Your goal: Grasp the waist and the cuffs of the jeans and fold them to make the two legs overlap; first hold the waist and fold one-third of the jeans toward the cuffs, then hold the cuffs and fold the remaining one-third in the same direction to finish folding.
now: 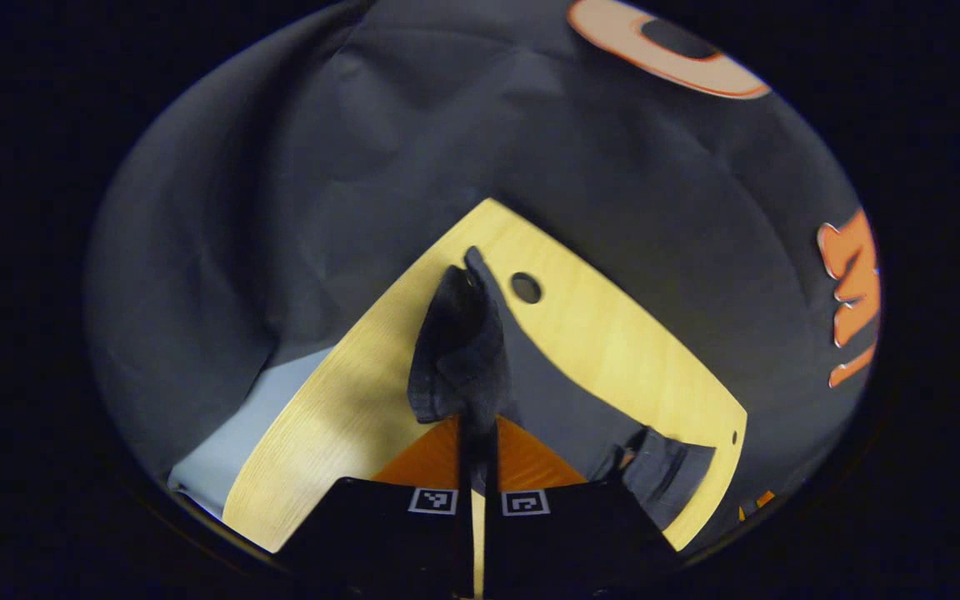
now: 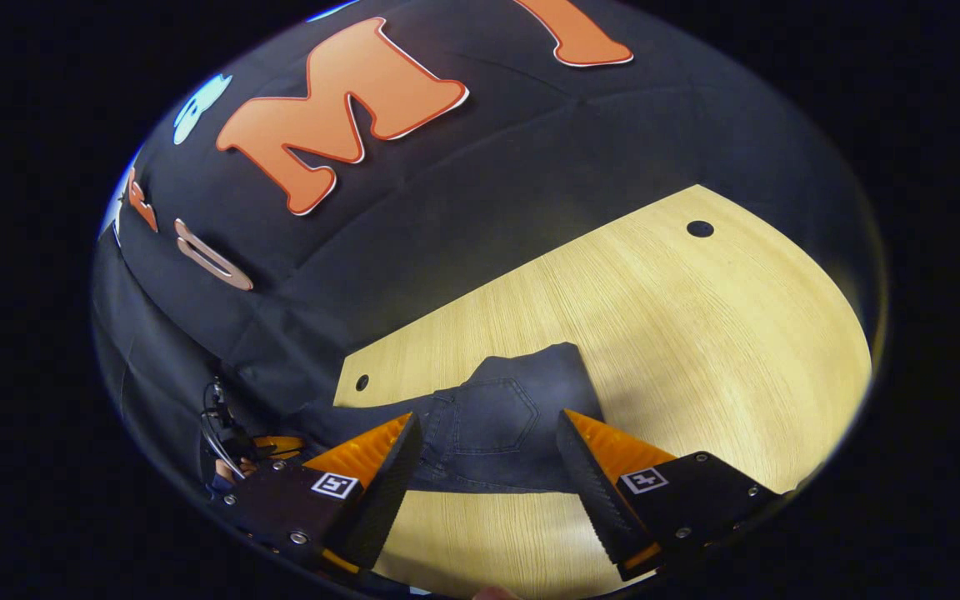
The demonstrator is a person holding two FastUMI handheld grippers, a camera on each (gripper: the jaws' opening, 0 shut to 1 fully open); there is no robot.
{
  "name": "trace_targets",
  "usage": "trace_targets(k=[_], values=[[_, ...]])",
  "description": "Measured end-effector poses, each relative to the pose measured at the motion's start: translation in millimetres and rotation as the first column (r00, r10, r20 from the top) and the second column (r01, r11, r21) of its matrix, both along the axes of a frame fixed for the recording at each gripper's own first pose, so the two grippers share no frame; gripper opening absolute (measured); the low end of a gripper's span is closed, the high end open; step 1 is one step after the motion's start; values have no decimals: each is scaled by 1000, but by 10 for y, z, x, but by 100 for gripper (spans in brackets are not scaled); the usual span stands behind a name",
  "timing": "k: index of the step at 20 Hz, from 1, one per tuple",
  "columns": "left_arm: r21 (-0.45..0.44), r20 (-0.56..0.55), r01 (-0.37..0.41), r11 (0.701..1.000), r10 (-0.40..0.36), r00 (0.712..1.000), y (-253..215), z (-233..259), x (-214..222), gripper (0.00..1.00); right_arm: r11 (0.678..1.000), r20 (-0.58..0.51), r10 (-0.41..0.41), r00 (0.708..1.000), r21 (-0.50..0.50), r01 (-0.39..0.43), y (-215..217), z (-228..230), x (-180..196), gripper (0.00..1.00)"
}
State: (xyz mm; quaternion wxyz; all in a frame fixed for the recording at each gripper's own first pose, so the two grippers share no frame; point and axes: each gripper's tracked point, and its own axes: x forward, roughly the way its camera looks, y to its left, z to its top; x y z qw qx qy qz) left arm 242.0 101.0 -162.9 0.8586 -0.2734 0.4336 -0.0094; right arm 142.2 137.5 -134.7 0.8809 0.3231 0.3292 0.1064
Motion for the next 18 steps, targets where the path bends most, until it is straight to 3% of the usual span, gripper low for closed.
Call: trace_targets(k=[4,9,18], values=[[23,135,95,995,-98,986,-260,710,-20,5,1000,20,11,1000,-4,-11,-67,35,18,99],[86,248,231,969,-246,937,-1053,1303,-173,5,999,34,29,999,-20,-29,-175,27,7,99],[150,296,437,887,-462,836,-2451,1676,-499,5,997,82,20,996,-77,-14,-465,43,-7,99]])
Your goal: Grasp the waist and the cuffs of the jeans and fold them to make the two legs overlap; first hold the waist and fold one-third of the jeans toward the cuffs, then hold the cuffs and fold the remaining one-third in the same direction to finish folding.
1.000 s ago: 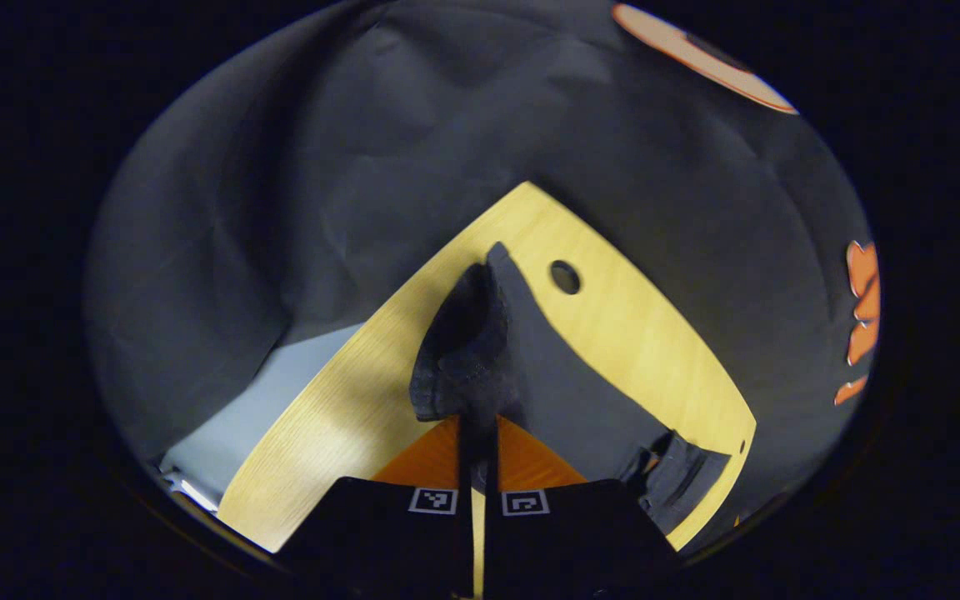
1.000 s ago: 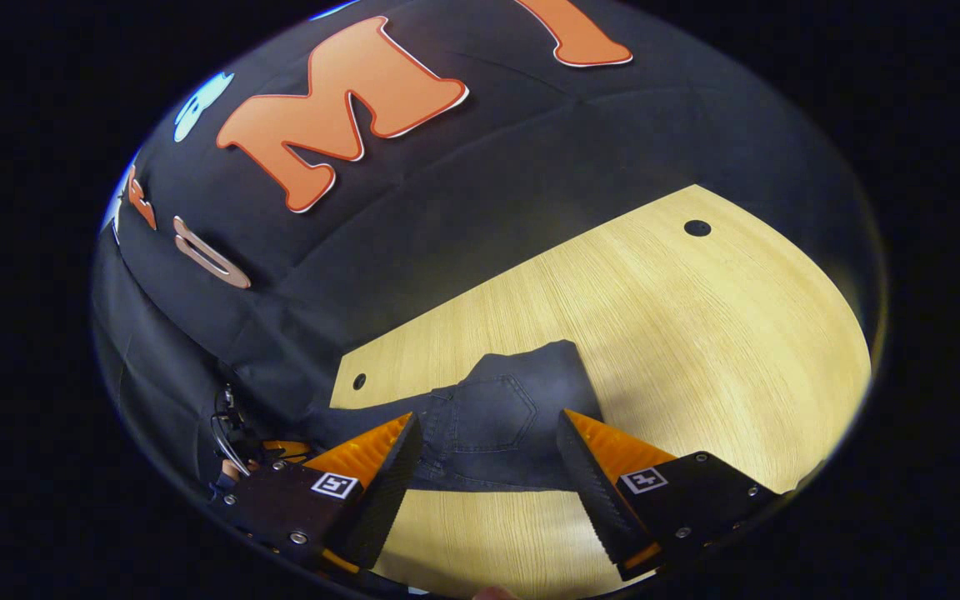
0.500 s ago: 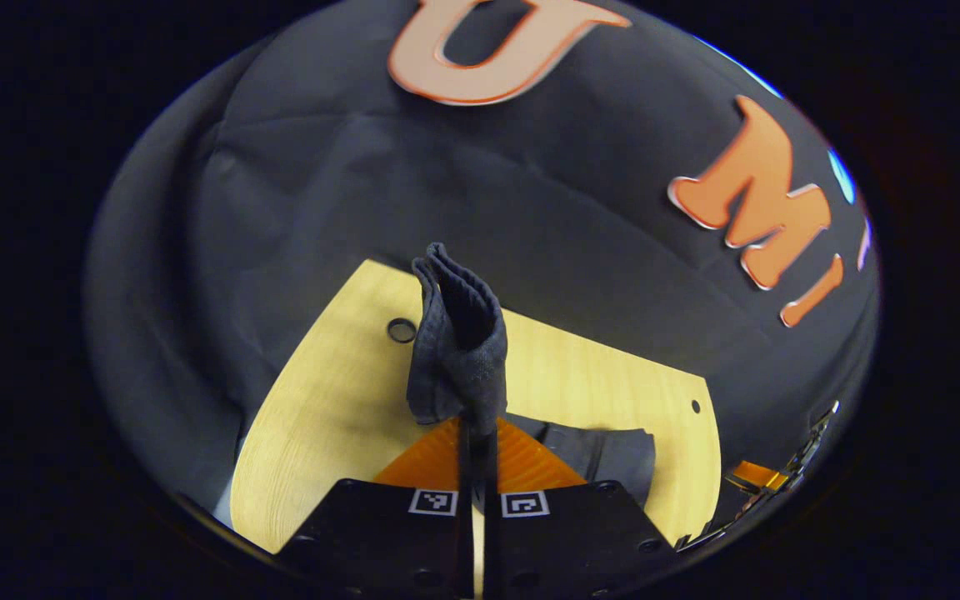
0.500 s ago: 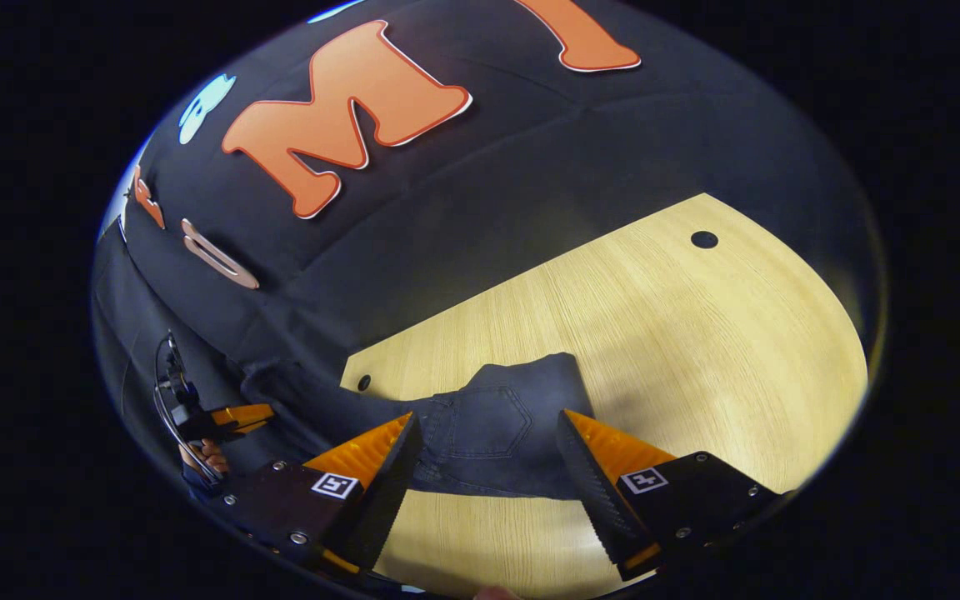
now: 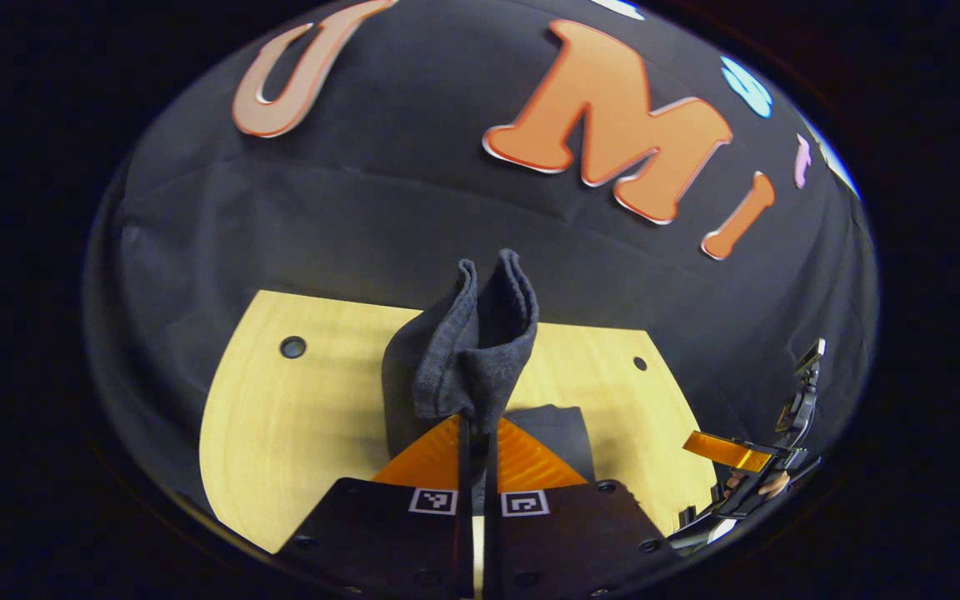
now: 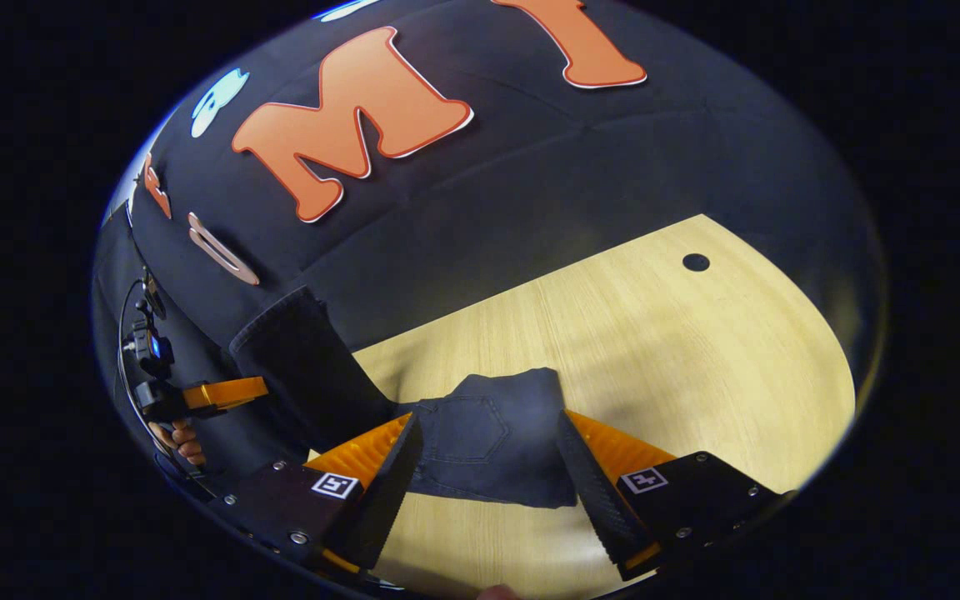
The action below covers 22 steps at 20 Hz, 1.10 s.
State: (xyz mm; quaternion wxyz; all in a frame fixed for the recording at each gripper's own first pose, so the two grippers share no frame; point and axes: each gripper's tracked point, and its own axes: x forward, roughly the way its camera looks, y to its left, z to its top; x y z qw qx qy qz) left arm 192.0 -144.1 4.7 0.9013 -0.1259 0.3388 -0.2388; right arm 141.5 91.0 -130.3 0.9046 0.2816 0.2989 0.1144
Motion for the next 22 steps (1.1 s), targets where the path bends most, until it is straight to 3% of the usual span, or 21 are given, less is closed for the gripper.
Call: trace_targets(k=[7,14,19,22], values=[[77,-32,112,991,-110,993,-850,-194,-120,5,1000,-9,13,1000,10,-12,-193,-103,-22,99],[122,-39,53,991,-49,998,-1046,-294,70,5,1000,-24,2,1000,27,-1,-499,-203,20,98],[82,-101,9,997,-1,995,-1207,-440,21,5,999,-46,7,999,39,-6,-595,-329,45,98],[147,-117,76,986,-59,991,-1386,-682,-264,5,999,-56,15,998,47,-13,-600,-375,58,99]])
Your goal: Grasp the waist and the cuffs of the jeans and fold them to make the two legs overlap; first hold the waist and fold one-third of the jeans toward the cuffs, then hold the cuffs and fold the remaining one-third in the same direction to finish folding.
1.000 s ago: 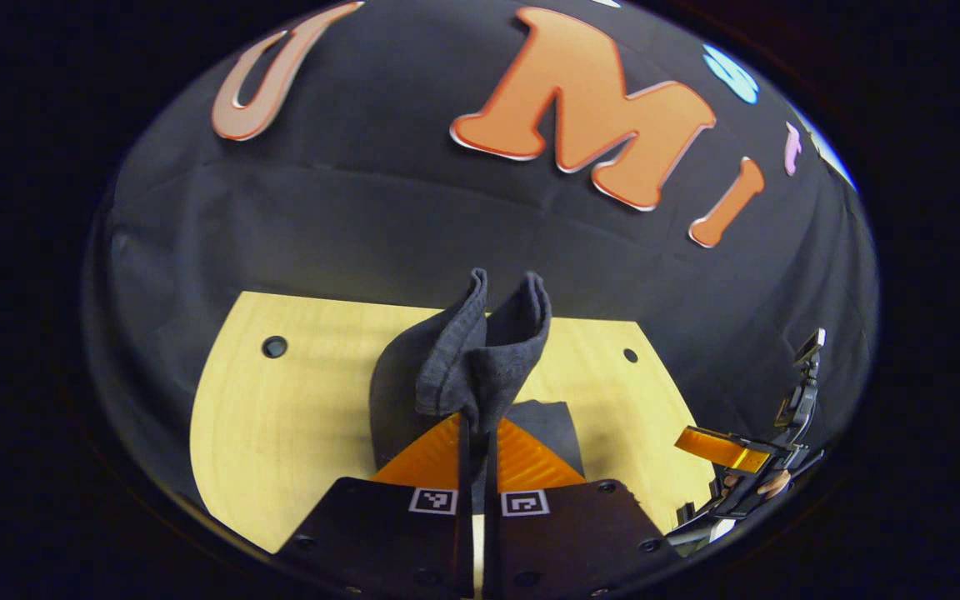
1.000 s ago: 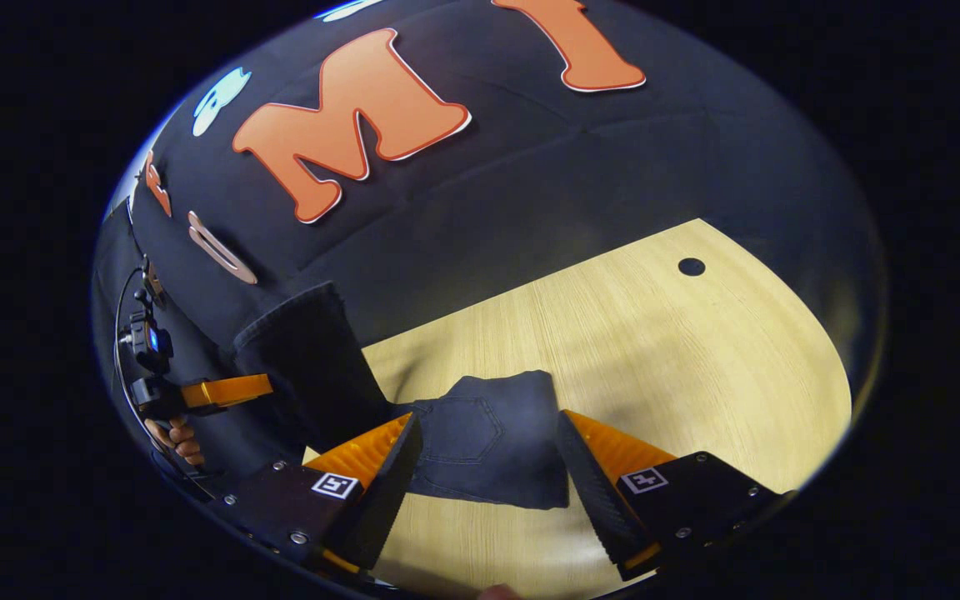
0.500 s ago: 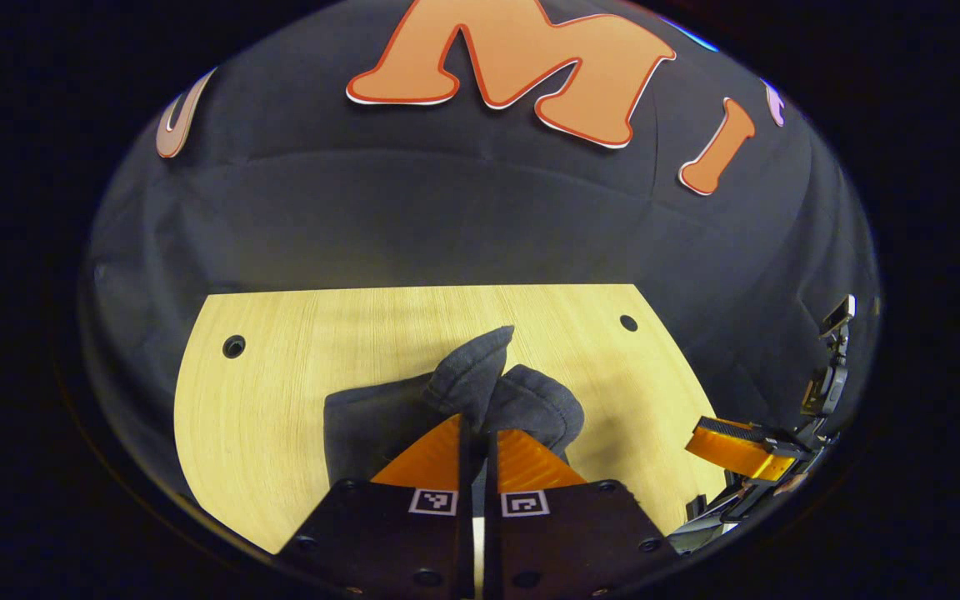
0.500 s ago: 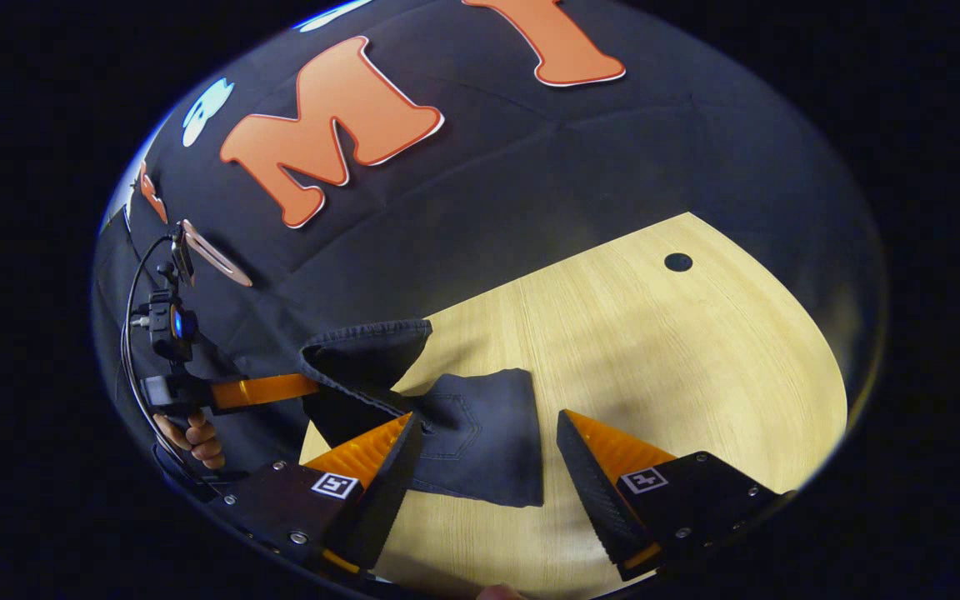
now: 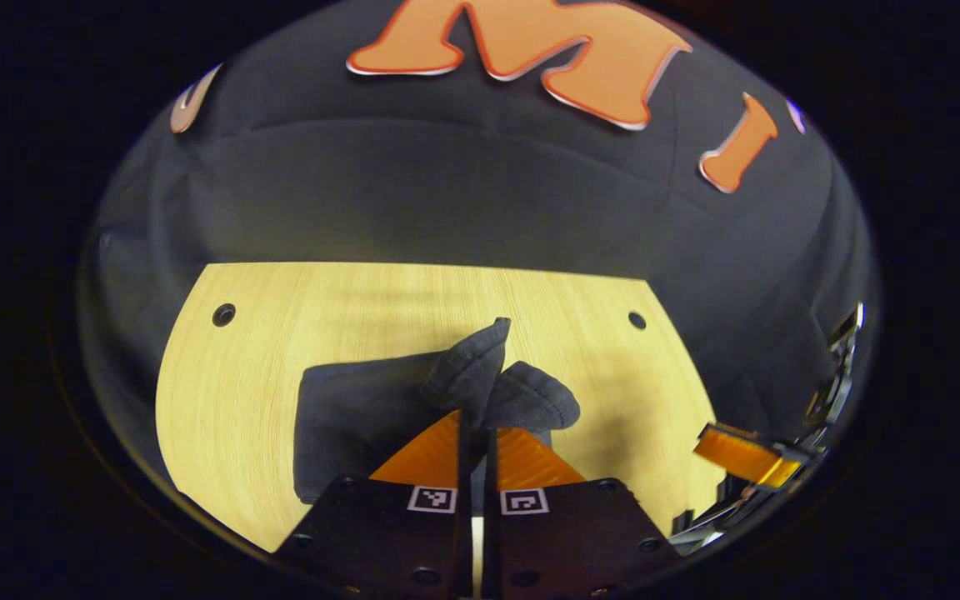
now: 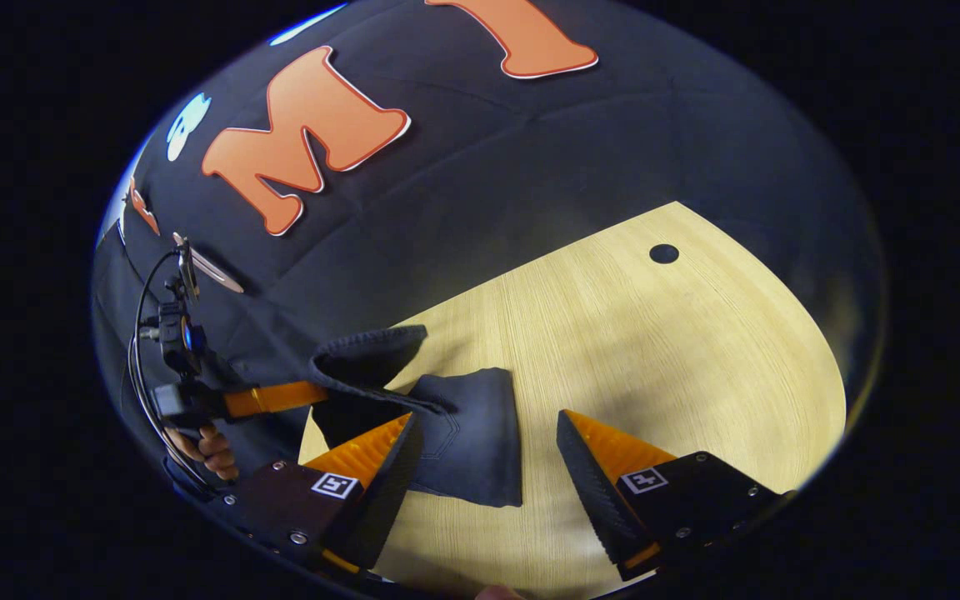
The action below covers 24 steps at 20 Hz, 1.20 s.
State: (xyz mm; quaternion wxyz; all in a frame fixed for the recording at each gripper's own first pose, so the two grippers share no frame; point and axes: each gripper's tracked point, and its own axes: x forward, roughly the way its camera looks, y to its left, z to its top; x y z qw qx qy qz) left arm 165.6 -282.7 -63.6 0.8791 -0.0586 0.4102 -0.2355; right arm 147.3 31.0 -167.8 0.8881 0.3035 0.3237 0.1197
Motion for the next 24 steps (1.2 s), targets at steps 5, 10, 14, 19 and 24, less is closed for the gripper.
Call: trace_targets(k=[5,10,14,19,24], values=[[147,-10,110,983,-110,994,-203,-490,-513,5,1000,-3,10,1000,4,-10,-1,-44,31,99],[318,11,217,923,-233,972,-349,-829,-757,14,1000,12,22,1000,12,-22,87,-13,31,98],[192,0,277,941,-283,959,-634,-780,-988,74,1000,75,-5,997,-30,7,63,102,45,98],[153,202,151,977,-181,962,-383,-248,-789,100,984,259,-52,965,-154,94,-8,490,45,98],[77,392,-32,996,0,920,139,432,-646,100,954,434,-16,901,-264,144,121,977,-86,98]])
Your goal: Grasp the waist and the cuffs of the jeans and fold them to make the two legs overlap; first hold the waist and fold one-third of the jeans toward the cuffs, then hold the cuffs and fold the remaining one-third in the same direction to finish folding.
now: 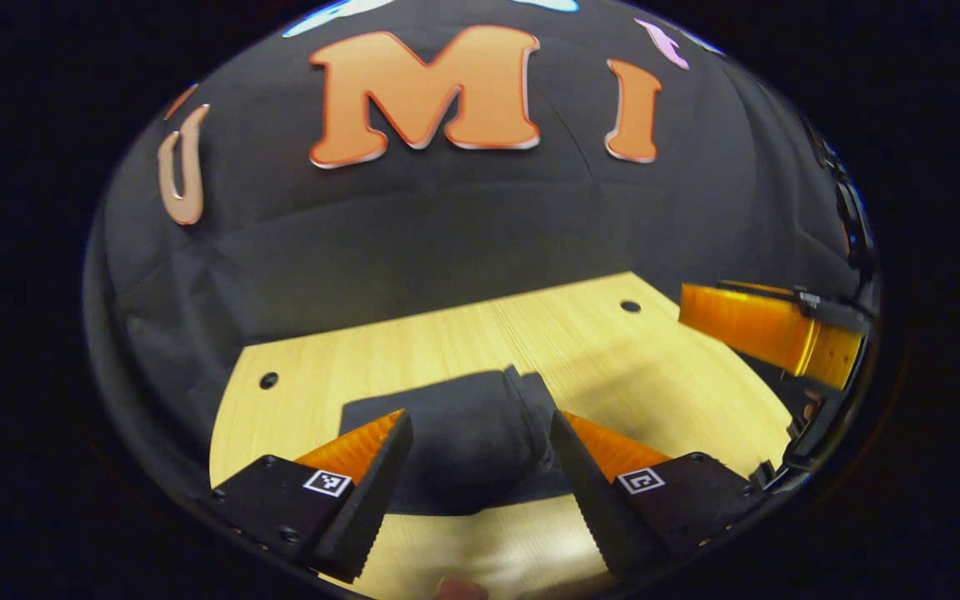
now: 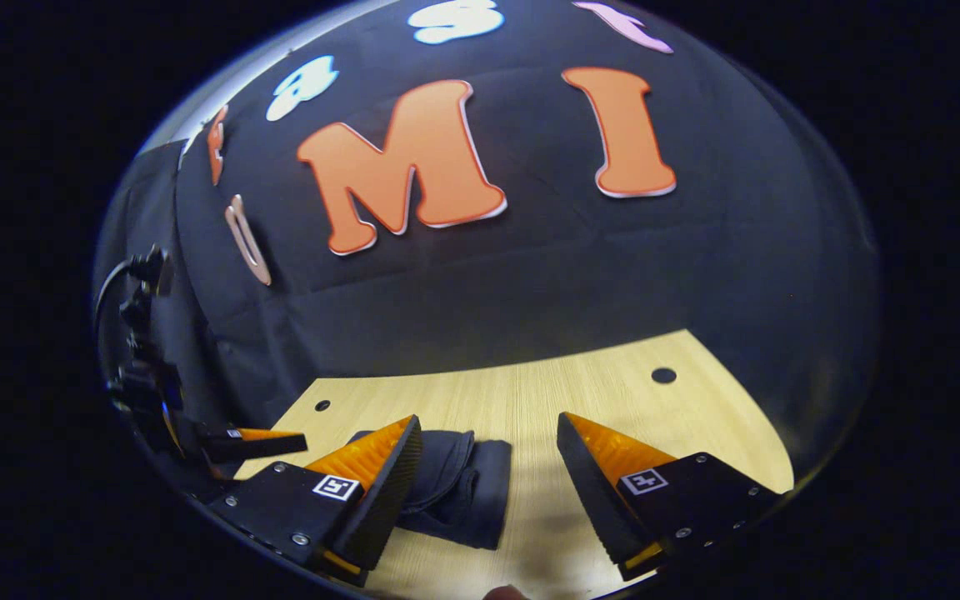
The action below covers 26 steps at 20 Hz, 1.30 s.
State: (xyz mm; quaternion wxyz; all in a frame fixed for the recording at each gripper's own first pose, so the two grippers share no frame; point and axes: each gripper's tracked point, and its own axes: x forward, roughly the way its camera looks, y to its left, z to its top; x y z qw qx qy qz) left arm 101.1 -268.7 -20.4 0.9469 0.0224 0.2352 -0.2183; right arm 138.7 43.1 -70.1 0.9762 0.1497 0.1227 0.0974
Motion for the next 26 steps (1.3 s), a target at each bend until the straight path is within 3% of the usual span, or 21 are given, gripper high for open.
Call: trace_targets(k=[5,10,14,17,21,25,26], values=[[-119,172,-134,984,153,973,488,538,-56,100,997,151,-17,988,-69,28,129,369,-160,98],[-201,303,-160,966,217,928,911,892,-220,99,993,236,-37,971,-100,62,273,596,-474,97],[-232,366,-116,966,197,909,1125,1076,-535,100,982,291,-90,953,-133,134,353,767,-784,97],[-243,411,-91,966,187,892,1321,1147,-792,100,962,368,-126,921,-182,205,396,991,-1033,97],[-294,469,-62,954,200,860,1515,1263,-1041,99,961,375,-108,921,-197,193,619,983,-1321,97],[-272,508,-71,960,206,836,1676,1261,-1264,100,968,501,-59,863,-184,173,881,1280,-1617,98],[-268,514,-79,960,212,831,1713,1255,-1313,99,967,508,-50,860,-191,169,895,1242,-1654,98]])
